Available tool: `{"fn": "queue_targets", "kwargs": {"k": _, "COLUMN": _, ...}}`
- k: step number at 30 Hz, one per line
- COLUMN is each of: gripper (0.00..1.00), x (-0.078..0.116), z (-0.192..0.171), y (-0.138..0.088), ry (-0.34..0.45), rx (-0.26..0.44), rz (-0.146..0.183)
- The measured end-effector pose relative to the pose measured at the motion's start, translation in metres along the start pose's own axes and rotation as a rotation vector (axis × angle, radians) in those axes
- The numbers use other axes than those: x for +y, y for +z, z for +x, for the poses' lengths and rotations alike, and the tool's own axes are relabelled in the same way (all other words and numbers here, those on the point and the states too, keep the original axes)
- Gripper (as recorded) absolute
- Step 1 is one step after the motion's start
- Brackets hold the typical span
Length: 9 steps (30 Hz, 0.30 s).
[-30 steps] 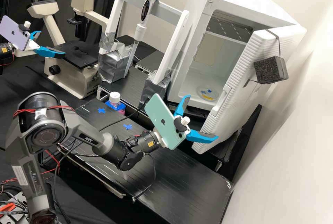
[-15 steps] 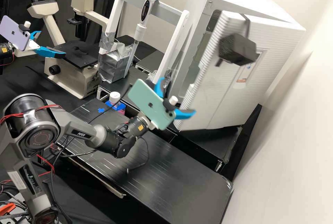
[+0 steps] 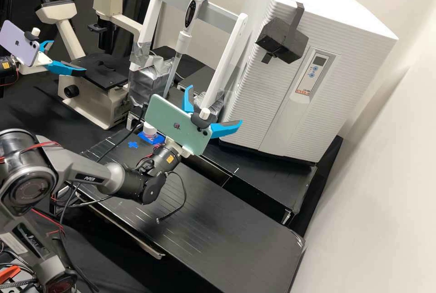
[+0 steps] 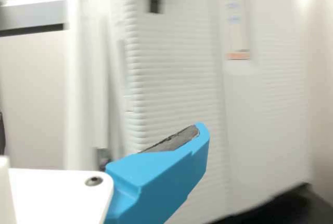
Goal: Close the door
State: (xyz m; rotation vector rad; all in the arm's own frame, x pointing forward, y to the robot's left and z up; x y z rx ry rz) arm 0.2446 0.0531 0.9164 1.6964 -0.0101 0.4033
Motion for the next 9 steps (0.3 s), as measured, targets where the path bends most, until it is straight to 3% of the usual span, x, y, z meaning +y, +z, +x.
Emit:
{"fn": "queue_targets", "kwargs": {"k": 4, "gripper": 1.00, "x": -0.002, "z": -0.014, "y": 0.002, "ry": 0.096, "rx": 0.013, "rz": 0.006}}
{"fn": "queue_targets", "kwargs": {"k": 9, "gripper": 1.00, "x": -0.008, "z": -0.031, "y": 0.006, "ry": 0.089, "rx": 0.003, "rz": 0.039}}
